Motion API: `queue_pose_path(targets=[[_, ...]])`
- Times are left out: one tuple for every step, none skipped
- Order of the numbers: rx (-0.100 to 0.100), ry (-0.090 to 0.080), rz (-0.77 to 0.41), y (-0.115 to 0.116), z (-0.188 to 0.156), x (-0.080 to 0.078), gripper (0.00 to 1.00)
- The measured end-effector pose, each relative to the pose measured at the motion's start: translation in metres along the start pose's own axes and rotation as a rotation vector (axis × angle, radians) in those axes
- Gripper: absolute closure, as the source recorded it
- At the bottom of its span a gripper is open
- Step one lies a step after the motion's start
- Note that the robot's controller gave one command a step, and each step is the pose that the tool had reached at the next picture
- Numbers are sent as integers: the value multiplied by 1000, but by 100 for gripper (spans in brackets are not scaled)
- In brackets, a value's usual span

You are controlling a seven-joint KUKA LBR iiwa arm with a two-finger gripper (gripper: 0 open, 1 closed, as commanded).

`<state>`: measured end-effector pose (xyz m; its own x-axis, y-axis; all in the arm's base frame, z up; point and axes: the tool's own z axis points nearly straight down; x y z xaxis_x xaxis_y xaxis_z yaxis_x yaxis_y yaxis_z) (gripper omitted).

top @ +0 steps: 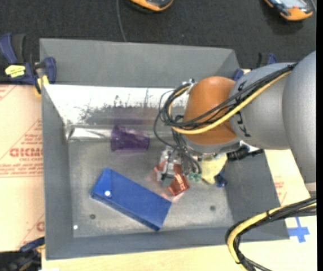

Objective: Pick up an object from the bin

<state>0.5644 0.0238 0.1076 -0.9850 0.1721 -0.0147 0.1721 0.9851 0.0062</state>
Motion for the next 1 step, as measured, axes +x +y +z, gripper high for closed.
queue_pose_path(targets=[[0, 0, 1, 0, 0, 0, 100]])
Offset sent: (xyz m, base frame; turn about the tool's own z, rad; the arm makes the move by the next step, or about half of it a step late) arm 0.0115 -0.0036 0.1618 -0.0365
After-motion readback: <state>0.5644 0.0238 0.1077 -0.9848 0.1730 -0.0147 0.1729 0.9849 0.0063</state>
